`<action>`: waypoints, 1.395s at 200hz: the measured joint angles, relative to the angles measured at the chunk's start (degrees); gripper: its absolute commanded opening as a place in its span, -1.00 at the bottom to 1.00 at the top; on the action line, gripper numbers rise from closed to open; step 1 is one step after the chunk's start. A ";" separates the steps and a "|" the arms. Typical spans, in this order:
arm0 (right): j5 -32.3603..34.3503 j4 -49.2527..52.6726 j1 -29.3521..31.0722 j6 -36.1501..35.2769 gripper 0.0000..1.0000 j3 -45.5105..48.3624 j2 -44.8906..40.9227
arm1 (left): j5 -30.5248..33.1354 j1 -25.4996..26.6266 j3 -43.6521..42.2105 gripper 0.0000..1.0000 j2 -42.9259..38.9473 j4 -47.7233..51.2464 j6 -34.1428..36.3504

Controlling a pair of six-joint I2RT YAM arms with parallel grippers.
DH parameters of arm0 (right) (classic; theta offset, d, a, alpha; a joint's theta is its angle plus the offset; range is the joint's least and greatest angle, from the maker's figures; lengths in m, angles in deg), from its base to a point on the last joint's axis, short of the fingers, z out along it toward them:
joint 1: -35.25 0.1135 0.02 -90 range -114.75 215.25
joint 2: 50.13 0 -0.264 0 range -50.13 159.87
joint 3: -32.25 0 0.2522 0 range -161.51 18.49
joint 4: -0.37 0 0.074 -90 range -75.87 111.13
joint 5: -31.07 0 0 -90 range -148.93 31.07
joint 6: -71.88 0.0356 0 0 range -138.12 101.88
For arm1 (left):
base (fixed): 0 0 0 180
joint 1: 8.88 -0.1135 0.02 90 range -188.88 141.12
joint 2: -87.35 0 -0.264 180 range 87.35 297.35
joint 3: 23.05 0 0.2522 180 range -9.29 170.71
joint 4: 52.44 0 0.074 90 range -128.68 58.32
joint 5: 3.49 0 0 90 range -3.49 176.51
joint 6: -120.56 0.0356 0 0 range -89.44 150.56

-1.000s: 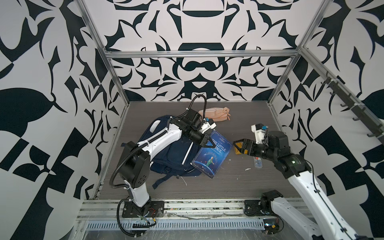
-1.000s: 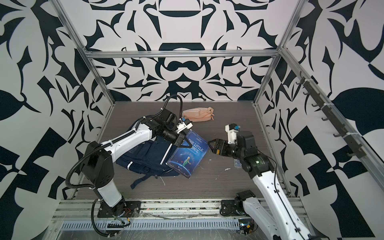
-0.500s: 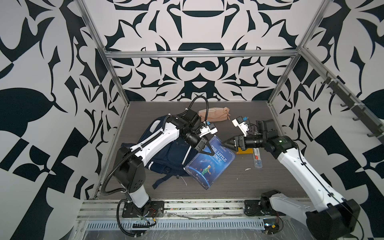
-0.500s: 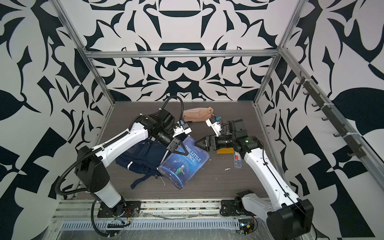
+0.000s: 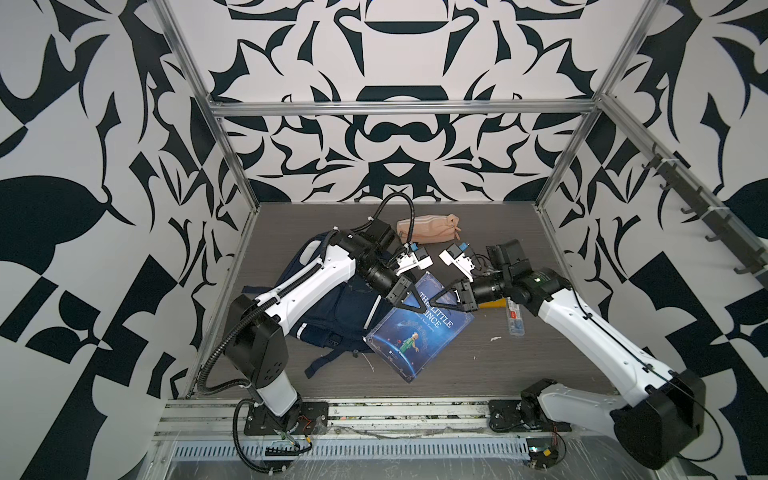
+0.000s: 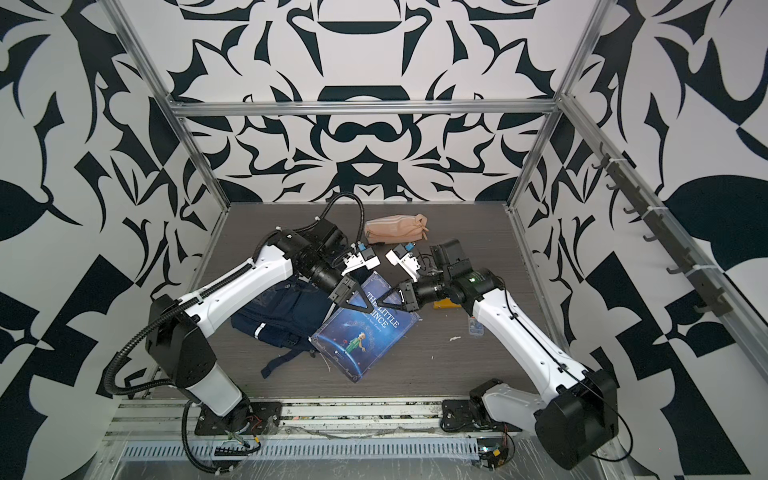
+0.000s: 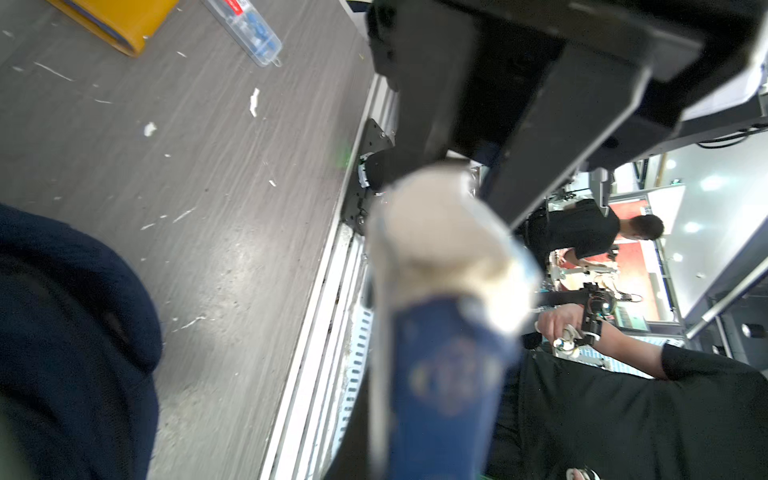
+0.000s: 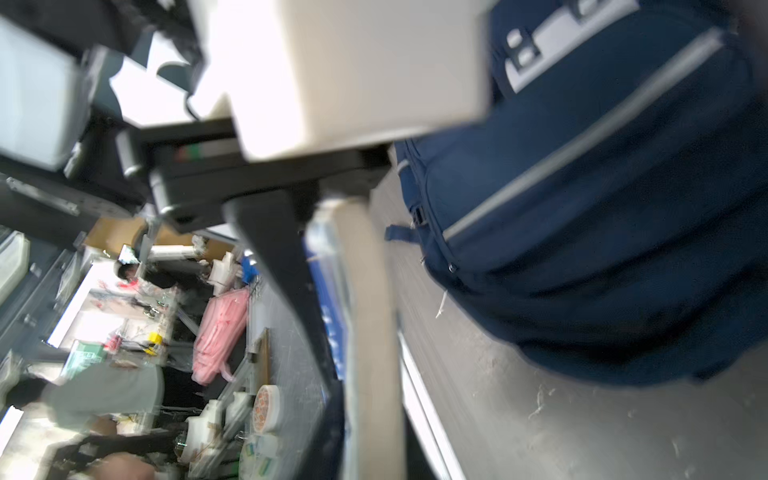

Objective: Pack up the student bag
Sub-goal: 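Lift the blue book with the right gripper over the backpack opening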

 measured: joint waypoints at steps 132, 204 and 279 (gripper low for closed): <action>22.40 -2.75 -15.43 4.50 -1.00 7.52 -16.09 | 28.35 -12.81 -10.25 0.72 -11.21 -16.33 -21.09; 37.75 -2.67 -15.52 12.11 -1.00 8.59 -16.68 | 43.52 -6.40 -12.24 0.54 -0.98 -20.24 -28.85; 41.62 -1.11 -15.52 14.16 -1.00 8.63 -19.37 | 42.29 -4.79 -13.73 -0.32 6.56 -25.79 -30.27</action>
